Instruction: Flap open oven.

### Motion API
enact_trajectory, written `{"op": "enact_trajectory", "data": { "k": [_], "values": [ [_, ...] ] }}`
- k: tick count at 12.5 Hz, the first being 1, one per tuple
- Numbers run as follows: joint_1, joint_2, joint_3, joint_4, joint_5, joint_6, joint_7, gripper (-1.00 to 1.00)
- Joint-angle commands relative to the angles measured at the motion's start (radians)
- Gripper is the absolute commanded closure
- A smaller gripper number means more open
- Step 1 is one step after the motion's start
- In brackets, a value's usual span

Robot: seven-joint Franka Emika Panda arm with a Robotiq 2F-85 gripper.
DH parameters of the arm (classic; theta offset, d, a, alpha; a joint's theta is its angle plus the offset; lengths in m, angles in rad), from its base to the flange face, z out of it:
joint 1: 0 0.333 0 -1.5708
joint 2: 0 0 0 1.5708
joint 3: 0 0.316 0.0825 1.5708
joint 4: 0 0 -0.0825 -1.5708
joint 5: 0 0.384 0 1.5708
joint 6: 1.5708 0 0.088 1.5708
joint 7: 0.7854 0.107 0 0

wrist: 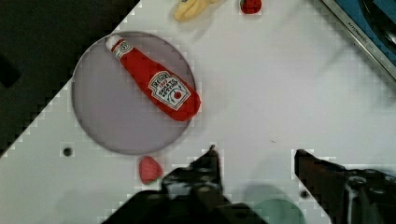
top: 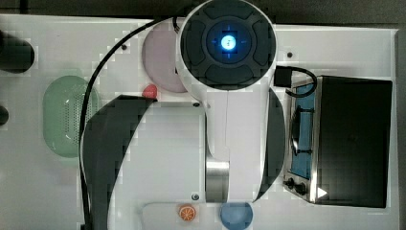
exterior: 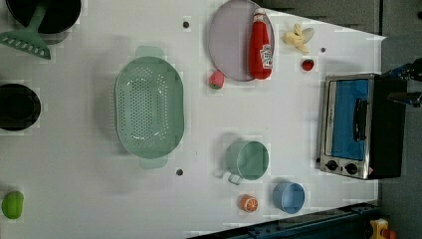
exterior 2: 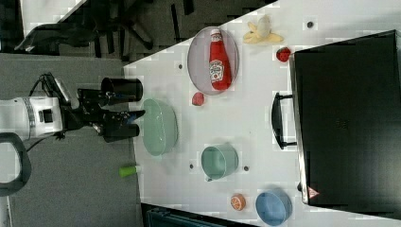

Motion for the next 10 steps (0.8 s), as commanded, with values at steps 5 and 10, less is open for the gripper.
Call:
{"op": "enact_trajectory", "data": {
  "k": [5, 10],
  "values": [
    [-0.027, -0.434, -0.057, -0.306, -0.008, -0.171, 0.12, -1.0],
    [-0.029, -0.433, -0.059, -0.306, -0.009, -0.172, 0.12, 0.08]
  ]
}}
